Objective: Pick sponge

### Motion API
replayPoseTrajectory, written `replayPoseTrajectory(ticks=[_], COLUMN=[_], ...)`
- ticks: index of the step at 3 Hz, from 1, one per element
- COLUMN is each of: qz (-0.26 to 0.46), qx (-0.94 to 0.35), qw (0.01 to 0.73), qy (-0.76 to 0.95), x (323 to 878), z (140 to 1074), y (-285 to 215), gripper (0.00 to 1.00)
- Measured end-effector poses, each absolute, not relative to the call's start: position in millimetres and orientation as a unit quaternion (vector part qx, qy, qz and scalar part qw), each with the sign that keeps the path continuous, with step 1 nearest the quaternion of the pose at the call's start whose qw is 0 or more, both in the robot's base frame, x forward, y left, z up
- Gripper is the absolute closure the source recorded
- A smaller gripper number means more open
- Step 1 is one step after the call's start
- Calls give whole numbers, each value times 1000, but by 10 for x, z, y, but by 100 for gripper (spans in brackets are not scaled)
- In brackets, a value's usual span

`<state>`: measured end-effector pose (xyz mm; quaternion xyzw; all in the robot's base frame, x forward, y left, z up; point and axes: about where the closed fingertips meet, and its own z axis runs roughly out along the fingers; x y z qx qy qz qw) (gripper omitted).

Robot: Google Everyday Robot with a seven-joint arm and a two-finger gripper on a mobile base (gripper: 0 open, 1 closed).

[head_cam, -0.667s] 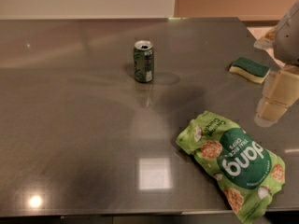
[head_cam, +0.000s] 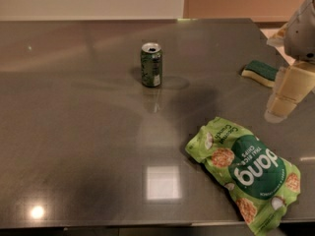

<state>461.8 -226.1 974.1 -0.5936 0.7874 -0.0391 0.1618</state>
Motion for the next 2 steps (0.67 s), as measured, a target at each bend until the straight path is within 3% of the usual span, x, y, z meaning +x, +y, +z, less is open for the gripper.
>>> replayPoseTrajectory(ticks=[2], qz=[-34], qx=[-557], qw=[179], qy=[810], x=[5364], z=[9646], y=[-2635], gripper=[0])
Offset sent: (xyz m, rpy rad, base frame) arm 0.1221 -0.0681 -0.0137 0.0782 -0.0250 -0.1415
